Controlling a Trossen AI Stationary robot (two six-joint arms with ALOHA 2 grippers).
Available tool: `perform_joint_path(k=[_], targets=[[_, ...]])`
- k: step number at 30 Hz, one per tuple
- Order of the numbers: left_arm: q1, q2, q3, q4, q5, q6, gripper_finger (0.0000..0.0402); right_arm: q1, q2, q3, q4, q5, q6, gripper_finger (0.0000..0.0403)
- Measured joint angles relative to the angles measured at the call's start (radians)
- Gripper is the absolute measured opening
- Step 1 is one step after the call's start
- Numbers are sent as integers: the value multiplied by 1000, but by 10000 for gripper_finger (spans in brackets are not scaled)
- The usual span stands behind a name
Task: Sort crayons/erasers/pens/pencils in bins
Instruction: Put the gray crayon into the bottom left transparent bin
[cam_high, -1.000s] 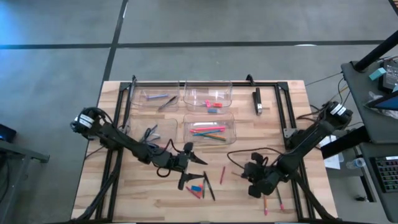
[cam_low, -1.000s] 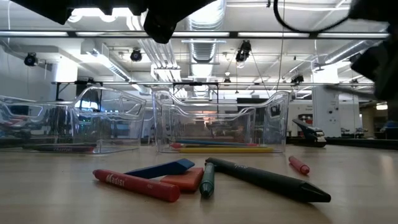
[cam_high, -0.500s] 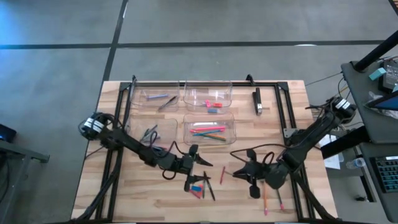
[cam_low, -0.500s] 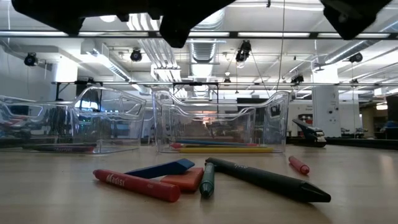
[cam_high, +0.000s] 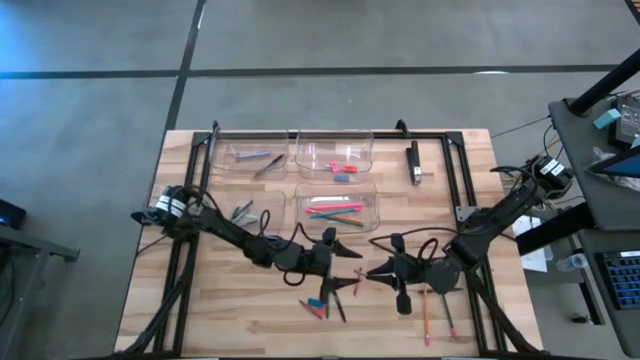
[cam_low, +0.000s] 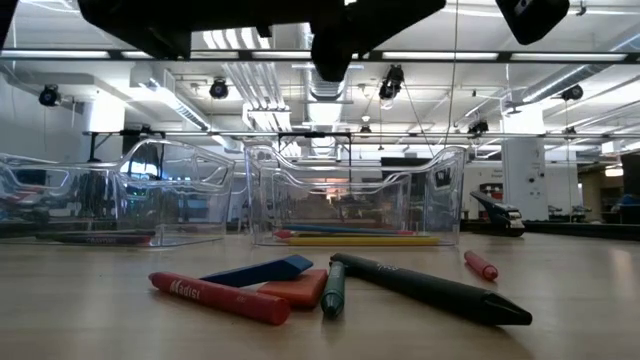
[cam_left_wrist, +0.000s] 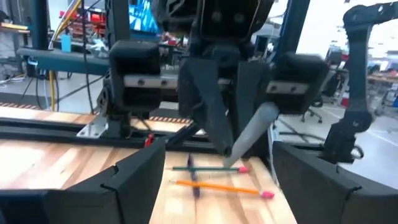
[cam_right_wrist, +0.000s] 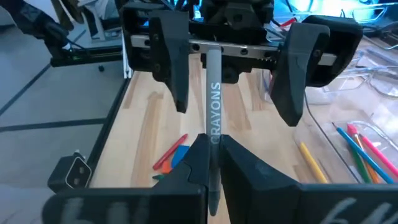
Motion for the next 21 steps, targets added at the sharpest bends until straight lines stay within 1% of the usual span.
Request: perform_joint_path(k=[6, 9, 13, 21], targets=[[3, 19, 45, -2, -8, -2, 279, 0, 0, 0, 3, 0, -2, 13], [3, 19, 55, -1, -11, -2, 263, 0, 0, 0, 3, 0, -2, 13], [3, 19, 57, -2, -11, -2, 216, 0, 0, 0, 3, 1, -2, 13], [1, 19, 57, -2, -11, -3, 96, 0, 0, 0, 0, 10, -2, 13]])
